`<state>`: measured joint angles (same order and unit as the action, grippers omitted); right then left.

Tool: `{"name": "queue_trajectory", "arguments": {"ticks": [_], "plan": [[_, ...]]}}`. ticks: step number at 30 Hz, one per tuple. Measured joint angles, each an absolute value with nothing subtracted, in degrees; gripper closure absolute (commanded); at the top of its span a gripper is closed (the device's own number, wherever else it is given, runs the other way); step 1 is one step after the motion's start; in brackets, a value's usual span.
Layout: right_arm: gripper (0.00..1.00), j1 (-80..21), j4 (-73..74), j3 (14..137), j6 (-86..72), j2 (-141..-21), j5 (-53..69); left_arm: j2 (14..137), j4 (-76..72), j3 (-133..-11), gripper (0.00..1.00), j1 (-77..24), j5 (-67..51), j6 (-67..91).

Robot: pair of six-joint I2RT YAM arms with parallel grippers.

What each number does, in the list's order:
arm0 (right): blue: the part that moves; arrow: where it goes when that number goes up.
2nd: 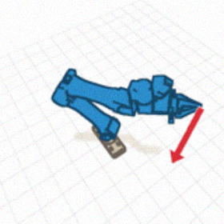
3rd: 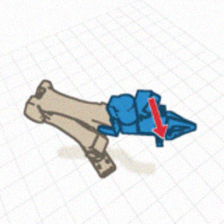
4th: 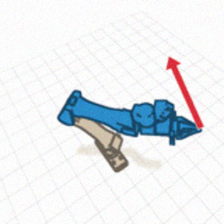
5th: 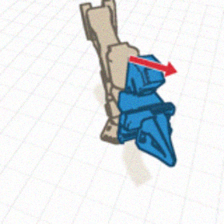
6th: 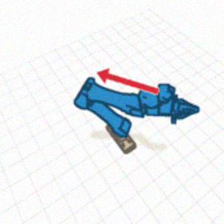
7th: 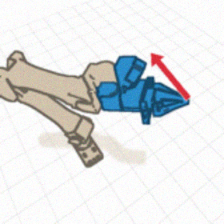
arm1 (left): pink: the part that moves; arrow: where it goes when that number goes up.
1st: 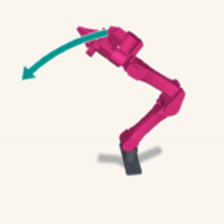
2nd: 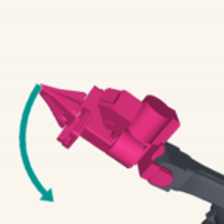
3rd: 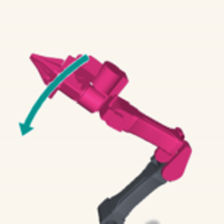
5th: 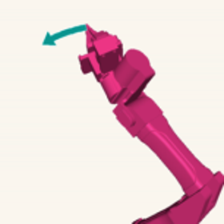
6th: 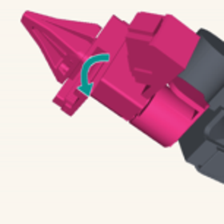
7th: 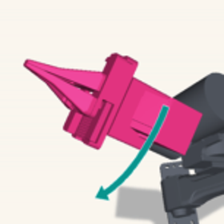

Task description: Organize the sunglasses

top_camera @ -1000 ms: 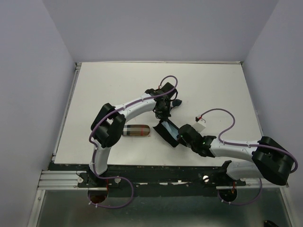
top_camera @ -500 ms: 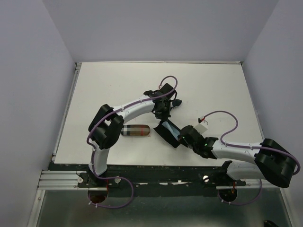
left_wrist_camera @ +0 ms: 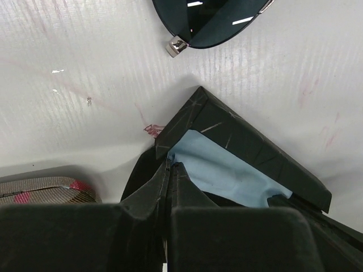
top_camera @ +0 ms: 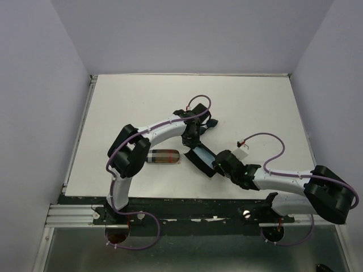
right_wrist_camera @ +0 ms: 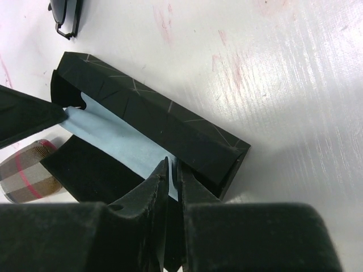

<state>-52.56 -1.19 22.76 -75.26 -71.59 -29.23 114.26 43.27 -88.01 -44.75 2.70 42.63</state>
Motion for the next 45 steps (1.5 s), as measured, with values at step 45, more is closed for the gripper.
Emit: {"name": "queue_trajectory", "arguments": {"ticks": [45], "plan": [[0.79, -53.63, 7.73, 38.37, -59.55, -86.83, -33.95, 102.65, 38.96, -71.44, 0.60, -44.75, 3.86, 46.13]]}}
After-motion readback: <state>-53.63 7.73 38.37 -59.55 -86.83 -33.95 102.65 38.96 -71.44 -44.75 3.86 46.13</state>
